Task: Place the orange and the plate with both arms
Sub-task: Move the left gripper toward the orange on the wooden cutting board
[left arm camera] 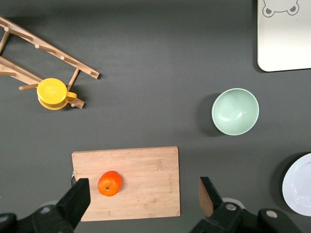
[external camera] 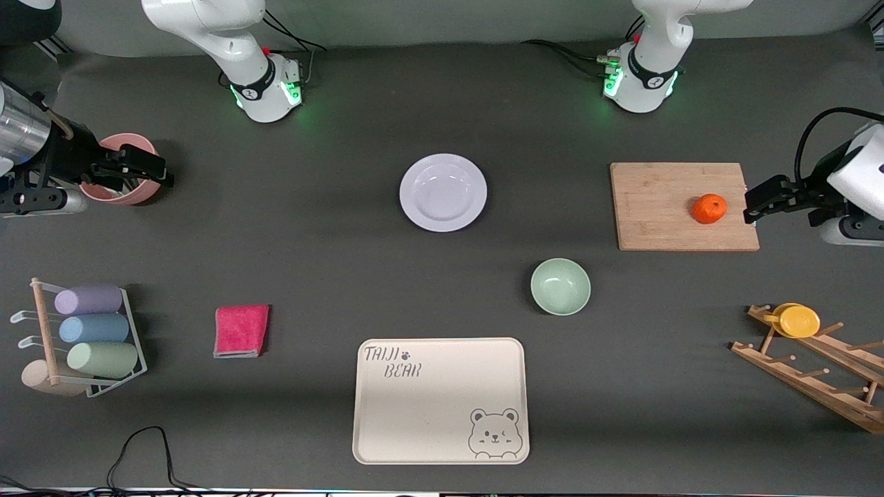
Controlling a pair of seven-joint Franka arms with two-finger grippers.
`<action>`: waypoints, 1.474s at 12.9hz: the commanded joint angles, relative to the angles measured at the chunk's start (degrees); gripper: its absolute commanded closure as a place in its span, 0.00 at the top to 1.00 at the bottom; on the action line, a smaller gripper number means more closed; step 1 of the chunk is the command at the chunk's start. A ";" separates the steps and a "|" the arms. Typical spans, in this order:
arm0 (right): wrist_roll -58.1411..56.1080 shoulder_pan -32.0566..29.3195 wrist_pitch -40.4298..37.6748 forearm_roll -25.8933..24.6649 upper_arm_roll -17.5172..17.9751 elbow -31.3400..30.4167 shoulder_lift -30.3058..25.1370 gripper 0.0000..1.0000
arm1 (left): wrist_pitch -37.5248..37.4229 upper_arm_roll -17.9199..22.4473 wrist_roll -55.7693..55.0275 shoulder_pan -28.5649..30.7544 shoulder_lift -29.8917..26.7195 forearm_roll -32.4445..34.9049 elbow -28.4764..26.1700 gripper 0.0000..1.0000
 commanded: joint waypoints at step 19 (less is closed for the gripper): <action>0.83 0.18 -1.78 -1.56 -1.26 1.95 0.68 1.00 | 1.68 1.98 16.62 15.24 -26.01 1.49 -29.17 1.00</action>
